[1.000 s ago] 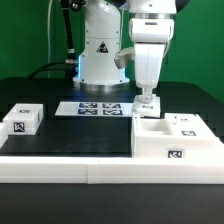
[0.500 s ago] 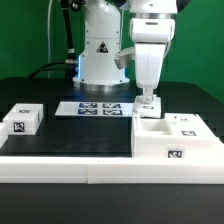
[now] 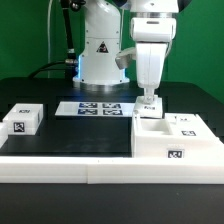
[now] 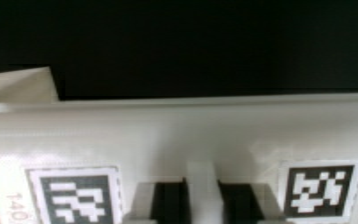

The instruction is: Assemble cabinet

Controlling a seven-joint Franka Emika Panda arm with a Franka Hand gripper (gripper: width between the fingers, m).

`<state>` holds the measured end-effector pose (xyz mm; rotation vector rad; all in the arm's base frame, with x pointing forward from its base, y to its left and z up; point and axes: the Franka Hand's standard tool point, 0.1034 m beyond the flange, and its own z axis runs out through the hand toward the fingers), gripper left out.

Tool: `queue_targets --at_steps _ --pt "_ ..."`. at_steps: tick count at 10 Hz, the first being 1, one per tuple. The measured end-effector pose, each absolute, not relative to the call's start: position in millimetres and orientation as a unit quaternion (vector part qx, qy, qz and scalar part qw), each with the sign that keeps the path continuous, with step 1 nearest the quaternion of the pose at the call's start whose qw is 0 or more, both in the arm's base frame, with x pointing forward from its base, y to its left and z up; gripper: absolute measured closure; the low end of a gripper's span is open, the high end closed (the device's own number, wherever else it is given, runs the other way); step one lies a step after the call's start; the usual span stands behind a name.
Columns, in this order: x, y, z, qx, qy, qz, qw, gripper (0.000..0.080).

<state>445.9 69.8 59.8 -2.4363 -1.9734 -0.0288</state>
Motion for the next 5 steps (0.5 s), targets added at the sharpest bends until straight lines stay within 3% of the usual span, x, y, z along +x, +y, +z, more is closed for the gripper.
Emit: queue_targets --at_steps 5 --pt "453.7 73.6 58.3 -0.774 -0.633 -0.010 0.004 0.0729"
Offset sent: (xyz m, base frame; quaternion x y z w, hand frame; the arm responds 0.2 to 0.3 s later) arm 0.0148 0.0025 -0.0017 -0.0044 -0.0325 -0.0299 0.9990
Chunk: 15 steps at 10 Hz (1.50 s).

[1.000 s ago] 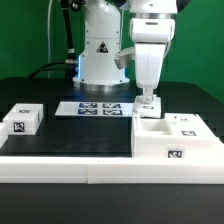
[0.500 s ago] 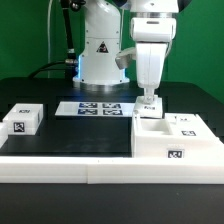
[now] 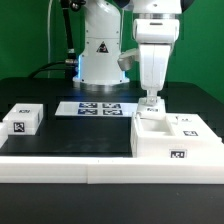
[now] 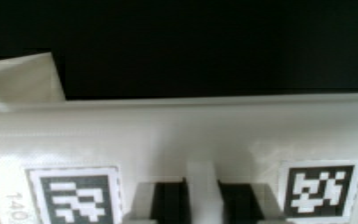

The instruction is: Assemble cabinet

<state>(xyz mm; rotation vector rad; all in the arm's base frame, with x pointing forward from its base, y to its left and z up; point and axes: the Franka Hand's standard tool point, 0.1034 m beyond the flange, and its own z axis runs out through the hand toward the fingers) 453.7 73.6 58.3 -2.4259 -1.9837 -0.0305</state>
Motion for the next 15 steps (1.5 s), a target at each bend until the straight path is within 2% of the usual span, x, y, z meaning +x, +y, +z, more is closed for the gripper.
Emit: queue_targets --at_steps 13,14,15 --pt "460.7 66.9 56.4 -0.747 -0.665 -0.012 0.001 0.0729" --pt "462.2 66.6 56.0 -0.745 -0.667 -0.012 0.002 0.0729" --pt "475.5 65.1 55.9 -0.740 -0.672 -0.018 -0.001 0.0729"
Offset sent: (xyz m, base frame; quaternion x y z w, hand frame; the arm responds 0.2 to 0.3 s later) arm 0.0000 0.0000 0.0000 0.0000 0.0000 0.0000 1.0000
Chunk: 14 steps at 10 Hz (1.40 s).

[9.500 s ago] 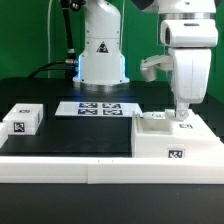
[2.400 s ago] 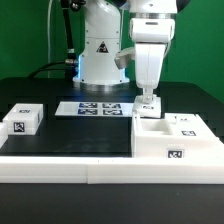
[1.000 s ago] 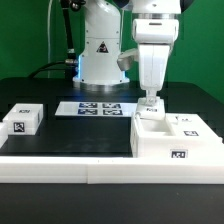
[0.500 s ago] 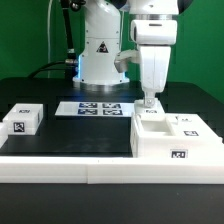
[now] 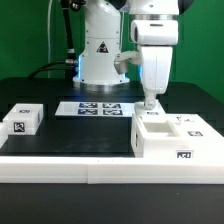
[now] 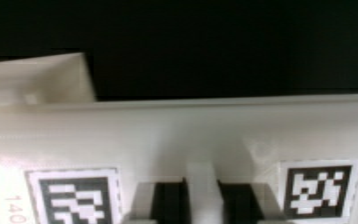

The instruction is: Assemble cabinet

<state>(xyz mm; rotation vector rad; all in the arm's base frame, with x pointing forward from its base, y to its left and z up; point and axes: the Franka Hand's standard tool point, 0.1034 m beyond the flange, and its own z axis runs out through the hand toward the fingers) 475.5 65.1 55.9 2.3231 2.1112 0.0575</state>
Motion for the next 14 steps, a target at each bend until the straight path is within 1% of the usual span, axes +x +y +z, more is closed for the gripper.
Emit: queue_targets --at_steps 3,6,14 --pt "508.8 62.5 57.8 0.740 0.672 0.031 0.008 0.0729" --pt "527.8 60.9 58.2 0.731 0.681 0.035 0.010 0.0729" --pt "528.3 60.9 58.2 0.731 0.681 0.036 0.011 0.0728"
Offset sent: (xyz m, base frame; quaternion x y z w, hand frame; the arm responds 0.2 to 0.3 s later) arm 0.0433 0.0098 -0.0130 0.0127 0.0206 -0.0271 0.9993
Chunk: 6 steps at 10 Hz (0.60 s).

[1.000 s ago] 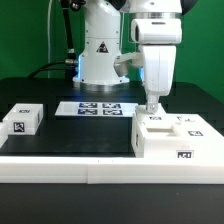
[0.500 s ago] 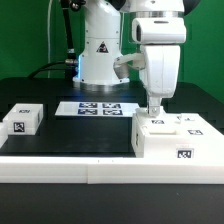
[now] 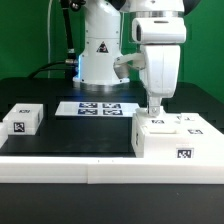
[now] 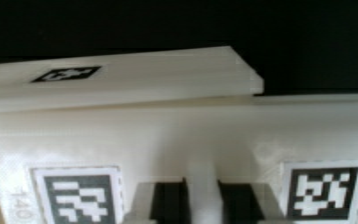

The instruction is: Assemble cabinet

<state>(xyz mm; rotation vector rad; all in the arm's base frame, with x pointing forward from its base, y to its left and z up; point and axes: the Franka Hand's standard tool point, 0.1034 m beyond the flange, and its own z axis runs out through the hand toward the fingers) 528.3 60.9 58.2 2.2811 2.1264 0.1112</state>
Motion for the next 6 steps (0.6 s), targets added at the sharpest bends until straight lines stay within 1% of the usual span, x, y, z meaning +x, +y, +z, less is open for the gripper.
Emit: queue_targets --at_steps 3,6 --pt "528.3 60.9 58.2 0.731 0.681 0.036 0.011 0.0728" --pt "537.8 57.3 60.1 0.709 0.704 0.037 0.015 0.0728"
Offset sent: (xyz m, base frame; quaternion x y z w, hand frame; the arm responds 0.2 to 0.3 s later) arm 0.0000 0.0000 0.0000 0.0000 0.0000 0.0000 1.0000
